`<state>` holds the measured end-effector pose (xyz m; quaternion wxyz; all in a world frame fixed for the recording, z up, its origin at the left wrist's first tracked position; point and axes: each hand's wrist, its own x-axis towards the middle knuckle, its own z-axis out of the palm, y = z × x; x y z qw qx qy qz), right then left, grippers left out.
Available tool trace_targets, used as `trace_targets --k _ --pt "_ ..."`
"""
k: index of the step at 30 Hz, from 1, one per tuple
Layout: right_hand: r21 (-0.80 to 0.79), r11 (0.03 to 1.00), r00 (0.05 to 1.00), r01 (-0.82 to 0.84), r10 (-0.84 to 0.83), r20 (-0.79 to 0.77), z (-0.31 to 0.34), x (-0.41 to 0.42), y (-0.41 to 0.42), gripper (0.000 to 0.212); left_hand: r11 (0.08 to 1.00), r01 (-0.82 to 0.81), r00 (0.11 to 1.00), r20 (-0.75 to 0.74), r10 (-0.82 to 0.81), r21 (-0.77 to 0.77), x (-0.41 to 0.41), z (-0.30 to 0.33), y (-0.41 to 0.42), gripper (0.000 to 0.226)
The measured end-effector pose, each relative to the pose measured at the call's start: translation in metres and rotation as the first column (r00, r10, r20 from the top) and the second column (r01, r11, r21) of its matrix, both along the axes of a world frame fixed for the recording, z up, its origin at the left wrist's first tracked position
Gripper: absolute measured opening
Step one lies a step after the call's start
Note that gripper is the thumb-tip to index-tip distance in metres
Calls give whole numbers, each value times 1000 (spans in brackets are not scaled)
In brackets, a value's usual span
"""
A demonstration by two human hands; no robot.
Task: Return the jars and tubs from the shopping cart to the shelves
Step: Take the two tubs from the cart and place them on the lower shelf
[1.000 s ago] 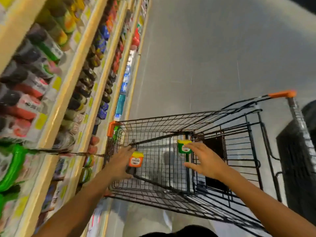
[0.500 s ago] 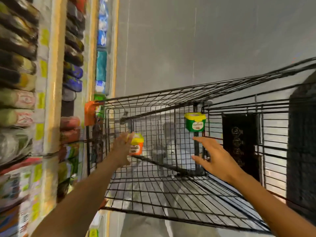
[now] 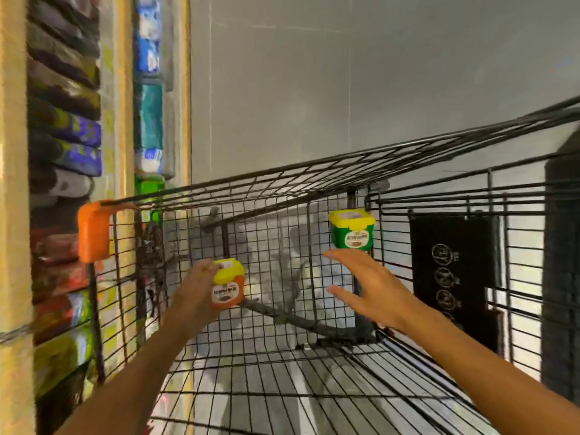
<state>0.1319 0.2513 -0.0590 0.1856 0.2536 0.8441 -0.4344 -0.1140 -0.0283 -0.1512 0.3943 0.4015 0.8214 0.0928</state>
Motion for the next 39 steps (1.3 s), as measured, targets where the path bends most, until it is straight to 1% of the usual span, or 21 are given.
trace_targets --k 4,9,11,14,15,17,20,22,25,29,33,35,37,39 --pt "29 998 997 63 -64 39 -5 15 25 74 993 -71 996 55 66 93 11 27 26 93" --pt "91 992 992 89 -96 81 -32 29 58 100 984 -111 982 167 87 139 22 53 54 93" --pt "124 989 992 82 -93 88 -49 28 67 108 980 -107 977 200 73 167 27 62 69 95" --pt "146 988 989 49 -68 131 -78 26 78 117 974 -54 983 185 12 221 32 67 85 96" --pt "141 990 987 28 -49 152 -88 25 80 117 975 -40 984 176 0 220 34 67 88 98" --pt "129 992 985 8 -30 171 -107 23 83 115 977 -61 983 181 23 206 36 66 91 101" --pt "140 990 988 31 -51 143 -129 20 85 108 971 -105 982 179 67 215 41 65 92 102" --pt "158 987 992 35 -54 117 -138 20 85 106 963 -119 981 176 77 240 43 65 91 100" --pt "187 982 988 21 -49 146 -140 19 86 104 955 -130 981 176 85 268 44 69 88 97" --pt "263 963 979 -51 -3 201 -124 9 80 96 951 -127 984 155 85 281 41 81 82 95" --pt "264 962 977 -68 11 212 -70 -4 69 91 943 -178 982 113 151 281 38 123 82 94" --pt "234 971 989 -44 9 147 -32 -7 64 93 931 -199 979 101 176 307 37 149 80 94" --pt "202 979 999 -10 2 39 13 -11 60 95 916 -242 970 110 218 319 37 178 74 95" --pt "172 985 998 15 -5 -59 59 -19 56 94 885 -283 959 118 257 371 38 213 67 94"
